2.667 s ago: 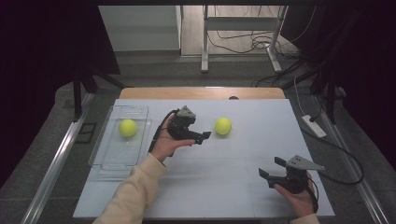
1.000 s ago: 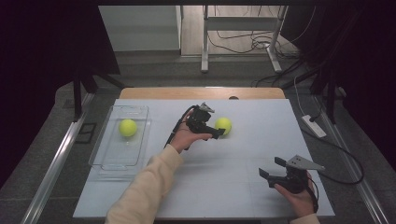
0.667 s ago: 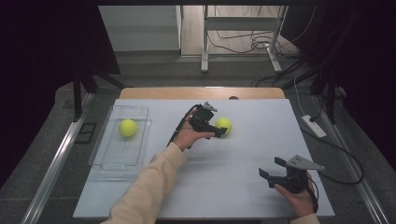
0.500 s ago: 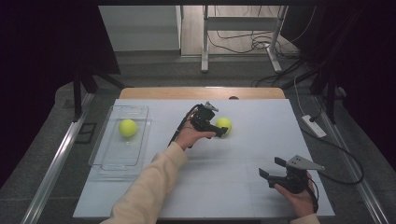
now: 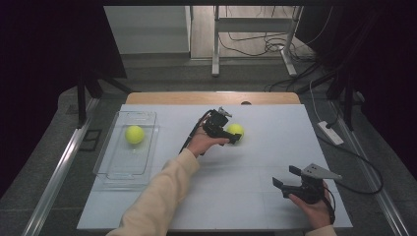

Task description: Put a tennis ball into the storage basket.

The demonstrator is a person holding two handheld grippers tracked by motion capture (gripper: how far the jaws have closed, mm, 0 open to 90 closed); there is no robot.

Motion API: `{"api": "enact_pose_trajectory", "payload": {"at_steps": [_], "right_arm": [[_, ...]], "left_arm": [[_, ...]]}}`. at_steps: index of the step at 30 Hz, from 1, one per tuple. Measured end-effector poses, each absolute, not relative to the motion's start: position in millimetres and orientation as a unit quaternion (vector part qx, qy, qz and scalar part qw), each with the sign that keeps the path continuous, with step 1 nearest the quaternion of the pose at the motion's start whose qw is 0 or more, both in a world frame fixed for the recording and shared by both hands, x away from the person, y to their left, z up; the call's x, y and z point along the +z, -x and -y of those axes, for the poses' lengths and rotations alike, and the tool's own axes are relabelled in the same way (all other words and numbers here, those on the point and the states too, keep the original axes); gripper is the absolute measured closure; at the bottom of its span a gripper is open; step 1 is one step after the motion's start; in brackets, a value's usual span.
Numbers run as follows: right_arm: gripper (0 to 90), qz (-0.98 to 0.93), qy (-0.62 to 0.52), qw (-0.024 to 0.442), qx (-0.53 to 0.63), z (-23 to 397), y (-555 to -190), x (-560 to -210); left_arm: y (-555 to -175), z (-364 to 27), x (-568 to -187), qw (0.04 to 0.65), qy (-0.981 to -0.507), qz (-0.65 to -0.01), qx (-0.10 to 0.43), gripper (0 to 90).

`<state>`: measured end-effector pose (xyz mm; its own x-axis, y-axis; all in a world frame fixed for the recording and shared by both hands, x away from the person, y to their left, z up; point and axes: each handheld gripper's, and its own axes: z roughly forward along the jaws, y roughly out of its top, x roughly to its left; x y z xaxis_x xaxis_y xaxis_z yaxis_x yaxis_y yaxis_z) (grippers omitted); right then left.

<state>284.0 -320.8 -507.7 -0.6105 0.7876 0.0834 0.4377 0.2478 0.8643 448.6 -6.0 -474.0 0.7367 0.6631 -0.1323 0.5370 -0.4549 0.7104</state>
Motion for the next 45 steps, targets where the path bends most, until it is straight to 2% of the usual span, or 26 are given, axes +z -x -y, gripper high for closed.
{"api": "enact_pose_trajectory", "payload": {"at_steps": [39,45], "right_arm": [[15.8,-0.765,-0.403,0.187,0.467,323.6,-284.3,-508.8],[15.8,-0.765,-0.403,0.187,0.466,323.6,-284.3,-508.8]], "left_arm": [[-472.2,30.9,-498.6,0.351,-0.856,-0.373,0.077,14.4],[-474.3,32.4,-502.9,0.344,-0.856,-0.379,0.075,19.7]]}}
